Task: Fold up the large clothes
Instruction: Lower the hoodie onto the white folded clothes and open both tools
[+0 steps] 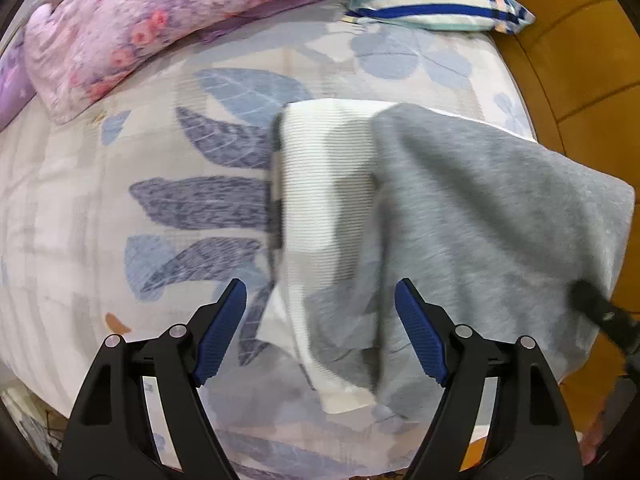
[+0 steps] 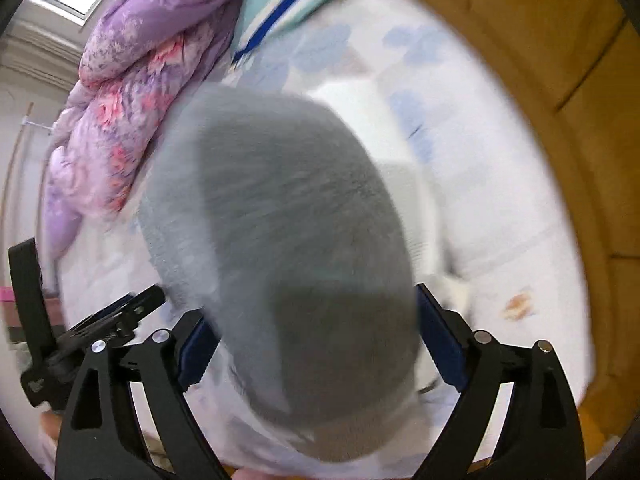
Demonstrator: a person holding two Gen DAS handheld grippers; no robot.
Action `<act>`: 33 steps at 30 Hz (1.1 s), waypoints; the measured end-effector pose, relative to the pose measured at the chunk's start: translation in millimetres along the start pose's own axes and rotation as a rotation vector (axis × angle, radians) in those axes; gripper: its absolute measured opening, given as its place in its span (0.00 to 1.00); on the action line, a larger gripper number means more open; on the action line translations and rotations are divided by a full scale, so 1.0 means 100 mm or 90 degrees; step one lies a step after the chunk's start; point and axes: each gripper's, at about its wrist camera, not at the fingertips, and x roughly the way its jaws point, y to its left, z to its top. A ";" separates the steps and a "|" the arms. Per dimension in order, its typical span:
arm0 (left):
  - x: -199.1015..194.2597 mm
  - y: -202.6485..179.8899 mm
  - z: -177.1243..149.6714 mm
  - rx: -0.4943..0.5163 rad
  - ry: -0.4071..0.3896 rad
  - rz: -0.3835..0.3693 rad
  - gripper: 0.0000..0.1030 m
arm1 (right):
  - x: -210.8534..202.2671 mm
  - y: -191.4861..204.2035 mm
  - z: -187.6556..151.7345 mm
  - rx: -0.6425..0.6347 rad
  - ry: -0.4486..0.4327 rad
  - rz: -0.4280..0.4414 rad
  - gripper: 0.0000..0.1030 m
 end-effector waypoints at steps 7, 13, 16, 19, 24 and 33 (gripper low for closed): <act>-0.17 -0.08 0.03 0.009 -0.030 -0.046 0.57 | -0.70 0.01 -0.16 -0.032 -0.180 0.003 0.53; -0.10 -0.43 0.20 0.067 -0.066 -0.068 0.33 | 0.00 0.13 0.11 -0.076 -0.113 0.001 0.29; 0.07 -0.59 0.45 0.061 -0.098 -0.076 0.32 | 0.30 0.06 0.41 -0.068 -0.123 -0.066 0.30; 0.41 -0.75 0.78 0.044 -0.091 -0.100 0.34 | 0.47 0.00 0.57 -0.070 -0.164 -0.106 0.32; 0.62 -0.77 0.88 0.050 -0.107 -0.095 0.43 | 0.61 0.07 0.63 -0.100 -0.195 -0.148 0.34; 0.43 -0.65 -0.08 0.101 -0.027 -0.140 0.39 | 0.08 0.06 -0.24 -0.110 -0.150 -0.052 0.34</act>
